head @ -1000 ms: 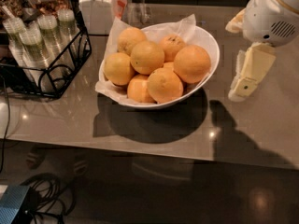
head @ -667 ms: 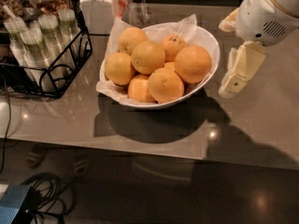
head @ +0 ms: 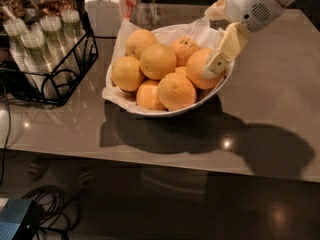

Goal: Pick orange from white bowl

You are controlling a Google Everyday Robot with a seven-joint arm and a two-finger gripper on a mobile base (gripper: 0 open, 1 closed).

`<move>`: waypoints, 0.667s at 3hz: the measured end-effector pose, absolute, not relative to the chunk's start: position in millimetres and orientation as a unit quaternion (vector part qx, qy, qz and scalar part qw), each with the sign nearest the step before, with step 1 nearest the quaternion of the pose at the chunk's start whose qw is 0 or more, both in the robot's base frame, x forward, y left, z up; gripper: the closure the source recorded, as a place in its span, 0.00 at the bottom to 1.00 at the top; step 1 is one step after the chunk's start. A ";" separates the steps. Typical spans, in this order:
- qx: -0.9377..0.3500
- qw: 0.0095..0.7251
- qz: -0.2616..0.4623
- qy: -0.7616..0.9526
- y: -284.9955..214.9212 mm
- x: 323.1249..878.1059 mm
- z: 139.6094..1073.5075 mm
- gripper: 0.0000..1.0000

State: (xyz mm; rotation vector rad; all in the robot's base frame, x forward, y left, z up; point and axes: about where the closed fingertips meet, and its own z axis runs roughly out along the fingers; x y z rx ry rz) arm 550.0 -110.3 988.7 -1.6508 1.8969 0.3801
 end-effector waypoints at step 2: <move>-0.604 0.299 0.175 0.717 -99.7 559.7 981.4 0.00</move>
Offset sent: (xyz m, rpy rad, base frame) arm 0.0011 0.0006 -0.0129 0.0290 0.0466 -0.0395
